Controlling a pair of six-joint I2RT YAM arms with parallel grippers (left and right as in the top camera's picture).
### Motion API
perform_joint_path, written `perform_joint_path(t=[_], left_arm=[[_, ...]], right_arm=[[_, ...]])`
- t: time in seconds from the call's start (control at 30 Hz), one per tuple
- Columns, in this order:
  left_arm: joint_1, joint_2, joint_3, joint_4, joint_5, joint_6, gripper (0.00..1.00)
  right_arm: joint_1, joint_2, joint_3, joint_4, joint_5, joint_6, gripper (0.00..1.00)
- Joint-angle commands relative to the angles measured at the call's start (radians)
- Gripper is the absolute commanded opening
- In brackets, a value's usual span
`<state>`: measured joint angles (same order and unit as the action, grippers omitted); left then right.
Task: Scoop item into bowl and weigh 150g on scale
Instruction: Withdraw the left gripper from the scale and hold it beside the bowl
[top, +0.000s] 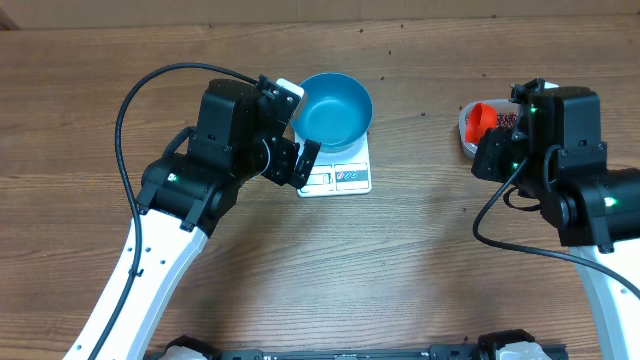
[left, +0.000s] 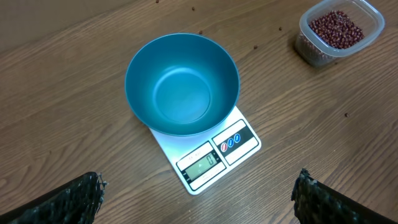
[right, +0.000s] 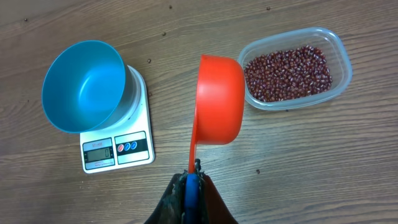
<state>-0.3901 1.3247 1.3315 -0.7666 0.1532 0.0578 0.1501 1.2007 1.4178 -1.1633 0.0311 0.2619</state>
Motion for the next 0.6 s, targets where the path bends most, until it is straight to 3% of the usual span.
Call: perform_joint_path(t=[0.0, 0.57], left_arm=[[0.010, -0.010, 0.021, 0.003, -0.006, -0.013, 0.99], [0.010, -0.010, 0.021, 0.001, -0.006, -0.013, 1.00]], right_arm=[[-0.006, -0.005, 0.023, 0.008, 0.013, -0.002, 0.04], [-0.006, -0.005, 0.023, -0.009, 0.013, -0.002, 0.04]])
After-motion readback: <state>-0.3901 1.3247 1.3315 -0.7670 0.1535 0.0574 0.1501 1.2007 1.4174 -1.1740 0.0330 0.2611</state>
